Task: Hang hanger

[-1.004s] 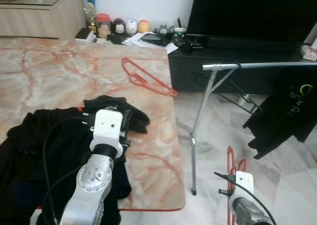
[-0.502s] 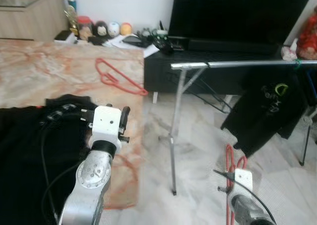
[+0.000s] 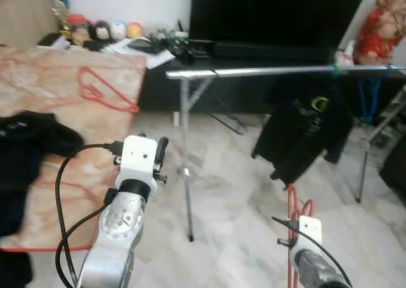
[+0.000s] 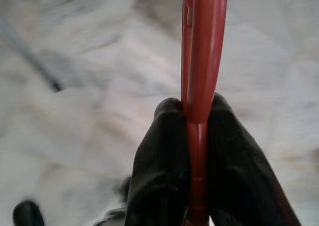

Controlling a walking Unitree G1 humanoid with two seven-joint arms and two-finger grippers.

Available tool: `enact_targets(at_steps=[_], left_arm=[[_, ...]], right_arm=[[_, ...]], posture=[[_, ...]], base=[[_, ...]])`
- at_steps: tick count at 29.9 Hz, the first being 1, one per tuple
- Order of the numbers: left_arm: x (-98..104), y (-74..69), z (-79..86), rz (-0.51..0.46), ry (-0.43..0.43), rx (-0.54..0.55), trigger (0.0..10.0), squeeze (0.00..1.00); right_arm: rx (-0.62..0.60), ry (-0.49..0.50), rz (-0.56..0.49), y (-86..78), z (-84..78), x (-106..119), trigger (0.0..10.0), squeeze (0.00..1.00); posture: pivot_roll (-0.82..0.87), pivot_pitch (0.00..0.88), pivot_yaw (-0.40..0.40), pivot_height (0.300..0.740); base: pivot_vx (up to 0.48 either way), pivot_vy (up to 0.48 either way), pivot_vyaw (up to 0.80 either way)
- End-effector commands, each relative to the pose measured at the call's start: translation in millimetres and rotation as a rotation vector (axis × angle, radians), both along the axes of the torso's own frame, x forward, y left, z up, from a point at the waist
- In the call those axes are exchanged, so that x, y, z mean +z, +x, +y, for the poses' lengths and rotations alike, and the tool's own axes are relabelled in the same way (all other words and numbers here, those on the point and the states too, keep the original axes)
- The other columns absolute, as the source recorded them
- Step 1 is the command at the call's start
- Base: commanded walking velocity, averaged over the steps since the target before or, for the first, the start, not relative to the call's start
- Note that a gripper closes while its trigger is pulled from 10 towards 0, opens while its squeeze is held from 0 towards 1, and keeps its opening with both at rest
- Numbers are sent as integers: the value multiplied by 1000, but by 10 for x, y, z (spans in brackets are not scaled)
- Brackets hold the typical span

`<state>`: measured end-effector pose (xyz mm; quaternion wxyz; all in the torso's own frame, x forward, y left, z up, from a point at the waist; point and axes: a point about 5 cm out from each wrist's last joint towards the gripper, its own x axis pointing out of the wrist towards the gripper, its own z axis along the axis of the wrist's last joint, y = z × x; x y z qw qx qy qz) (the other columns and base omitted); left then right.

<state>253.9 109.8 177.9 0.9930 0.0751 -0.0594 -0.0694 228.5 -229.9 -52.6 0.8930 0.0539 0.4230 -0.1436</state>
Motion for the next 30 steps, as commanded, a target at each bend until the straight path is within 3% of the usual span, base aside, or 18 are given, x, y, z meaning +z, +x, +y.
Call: enact_targets(at_steps=[1, 6, 12, 15, 18, 21, 22, 23, 27, 29, 30], left_arm=[[22, 15, 25, -17, 24, 10, 10000, 0], [-46, 20, -12, 20, 54, -20, 10000, 0], [-148, 86, 25, 77, 96, -54, 10000, 0], [-158, 130, 42, 82, 123, -89, 10000, 0], [-168, 146, 39, 87, 138, -110, 10000, 0], [-239, 162, -11, 114, 240, -259, 10000, 0], [-239, 162, -11, 114, 240, -259, 10000, 0], [-284, 155, -31, 136, 291, -372, 10000, 0], [-308, 152, -37, 154, 320, -460, 10000, 0], [-368, 143, -37, 207, 390, -595, 10000, 0], [-368, 143, -37, 207, 390, -595, 10000, 0]], right_arm=[[6, -6, -41, 87, 11, 57, 10000, 0], [48, -17, -75, 118, 12, 84, 10000, 0], [189, 15, -124, 173, 79, 121, 10000, 0], [319, -46, -139, 327, -195, 332, 10000, 0], [380, -73, -132, 375, -239, 392, 10000, 0], [573, -72, -120, 490, -228, 519, 10000, 0], [573, -72, -120, 490, -228, 519, 10000, 0], [722, -65, -130, 570, -207, 628, 10000, 0], [855, -59, -135, 624, -190, 724, 10000, 0], [1084, -28, -141, 676, -143, 873, 10000, 0], [1084, -28, -141, 676, -143, 873, 10000, 0]], posture=[[165, 0, -110, 740], [164, 0, -112, 740], [139, 0, -103, 740], [130, 0, -100, 740], [130, 0, -100, 740], [111, 0, -92, 740], [111, 0, -92, 740], [103, 0, -87, 740], [103, 0, -87, 740], [95, 0, -83, 740], [95, 0, -83, 740]], base=[[0, -480, 0], [0, -399, 0], [0, 0, 0], [0, 0, 0], [0, 0, 0], [0, 0, 0], [0, 0, 0], [0, 0, 0], [0, 0, 0], [0, 0, 0], [0, 0, 0]])
